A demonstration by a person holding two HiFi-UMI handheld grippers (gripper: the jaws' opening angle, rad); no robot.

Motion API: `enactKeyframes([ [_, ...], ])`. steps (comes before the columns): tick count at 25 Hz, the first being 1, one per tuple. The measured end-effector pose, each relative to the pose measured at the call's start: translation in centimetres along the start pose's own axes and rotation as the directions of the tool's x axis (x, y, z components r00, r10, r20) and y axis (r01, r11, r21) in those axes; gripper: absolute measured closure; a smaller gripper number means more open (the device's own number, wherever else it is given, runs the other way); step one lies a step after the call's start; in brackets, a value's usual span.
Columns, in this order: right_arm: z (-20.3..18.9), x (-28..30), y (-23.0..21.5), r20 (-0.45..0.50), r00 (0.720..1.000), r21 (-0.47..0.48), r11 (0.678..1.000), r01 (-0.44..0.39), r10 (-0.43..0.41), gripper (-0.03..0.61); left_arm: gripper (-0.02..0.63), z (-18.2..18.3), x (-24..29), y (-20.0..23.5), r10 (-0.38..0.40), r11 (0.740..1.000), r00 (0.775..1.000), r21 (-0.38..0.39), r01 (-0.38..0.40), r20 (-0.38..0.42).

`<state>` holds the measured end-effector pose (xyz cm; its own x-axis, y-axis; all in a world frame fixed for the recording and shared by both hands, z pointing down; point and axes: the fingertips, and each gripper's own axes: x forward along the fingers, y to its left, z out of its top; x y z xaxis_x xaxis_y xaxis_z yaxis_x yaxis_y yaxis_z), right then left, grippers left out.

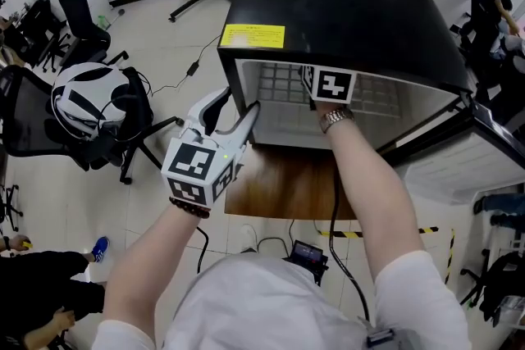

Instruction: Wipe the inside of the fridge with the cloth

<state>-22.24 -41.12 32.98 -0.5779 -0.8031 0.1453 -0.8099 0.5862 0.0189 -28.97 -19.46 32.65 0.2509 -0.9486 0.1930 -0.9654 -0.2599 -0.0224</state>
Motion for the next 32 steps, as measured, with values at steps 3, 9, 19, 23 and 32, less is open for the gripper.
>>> enactKeyframes([
  [3,0.1,-0.5,-0.8,0.008,1.0,-0.022,1.0,0.01,-0.009,0.5,0.394,-0.1,0.0,0.0,0.004,1.0,1.0,-0.001,-0.004,0.002],
  [9,0.3,-1.6,-2.2,0.012,1.0,-0.029,0.999,0.029,-0.028,0.5,0.394,-0.1,0.0,0.1,0.016,1.0,1.0,-0.007,-0.016,0.003],
  [19,-0.2,-3.5,-5.5,0.01,0.996,-0.022,0.996,0.086,-0.086,0.5,0.394,-0.1,0.0,0.1,0.038,0.999,0.999,-0.012,-0.038,0.004],
  [23,-0.4,-4.3,-7.4,0.005,0.993,-0.019,0.993,0.118,-0.118,0.5,0.394,-0.1,0.0,0.3,0.049,0.999,0.999,-0.02,-0.049,0.004],
  [32,-0.9,-5.7,-11.5,-0.007,0.982,0.005,0.982,0.187,-0.187,0.5,0.394,-0.2,0.1,0.3,0.075,0.997,0.997,-0.018,-0.074,0.002],
])
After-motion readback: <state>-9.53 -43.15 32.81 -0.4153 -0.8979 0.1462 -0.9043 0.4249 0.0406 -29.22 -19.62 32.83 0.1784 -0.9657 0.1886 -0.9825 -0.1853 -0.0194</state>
